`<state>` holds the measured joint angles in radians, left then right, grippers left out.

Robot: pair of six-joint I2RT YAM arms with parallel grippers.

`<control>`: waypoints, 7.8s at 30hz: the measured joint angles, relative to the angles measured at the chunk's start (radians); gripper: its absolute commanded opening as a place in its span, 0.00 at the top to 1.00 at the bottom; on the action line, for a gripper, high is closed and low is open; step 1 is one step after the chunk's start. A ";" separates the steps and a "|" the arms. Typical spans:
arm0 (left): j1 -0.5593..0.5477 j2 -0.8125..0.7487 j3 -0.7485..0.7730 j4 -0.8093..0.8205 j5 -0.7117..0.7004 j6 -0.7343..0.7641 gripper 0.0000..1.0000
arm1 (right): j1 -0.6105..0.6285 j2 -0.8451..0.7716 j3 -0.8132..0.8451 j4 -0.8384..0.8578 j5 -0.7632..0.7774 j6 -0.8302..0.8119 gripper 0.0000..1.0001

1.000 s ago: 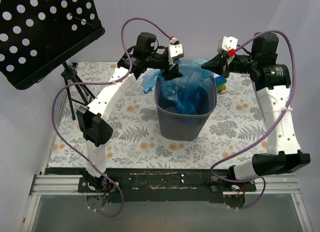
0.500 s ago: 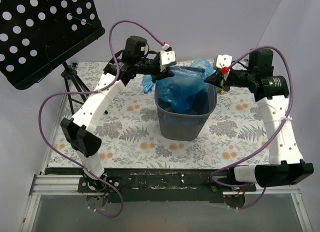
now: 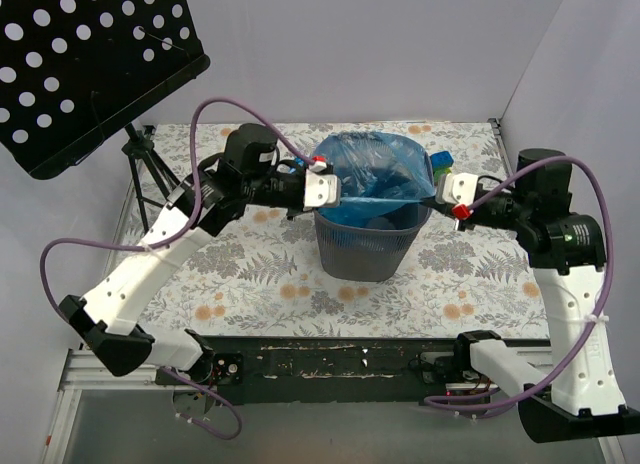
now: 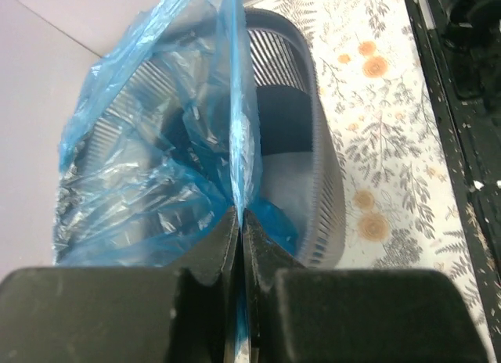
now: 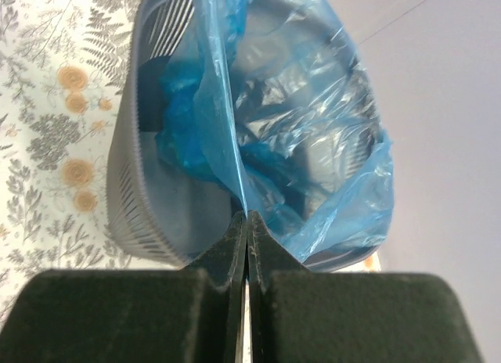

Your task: Put the trash bags into the trash bin

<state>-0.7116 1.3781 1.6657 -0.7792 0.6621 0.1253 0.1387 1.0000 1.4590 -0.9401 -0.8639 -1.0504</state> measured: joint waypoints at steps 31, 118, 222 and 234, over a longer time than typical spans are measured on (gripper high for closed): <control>-0.076 -0.274 -0.563 0.084 -0.294 -0.117 0.95 | -0.008 -0.288 -0.401 -0.032 0.172 0.035 0.99; 0.180 -0.316 -0.604 0.421 -0.076 -0.958 0.17 | 0.215 0.072 -0.110 0.150 1.034 0.575 0.99; 0.332 0.467 -0.014 0.326 0.068 -0.832 0.32 | -0.053 0.282 -0.313 0.482 0.432 0.763 0.99; 0.341 0.177 -0.238 0.270 0.006 -0.878 0.07 | -0.068 0.210 -0.279 0.365 0.433 0.775 0.99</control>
<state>-0.3702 1.5555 1.4277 -0.5091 0.6678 -0.7525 0.0711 1.2098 1.1797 -0.5751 -0.4305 -0.2752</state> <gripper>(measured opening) 0.849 0.022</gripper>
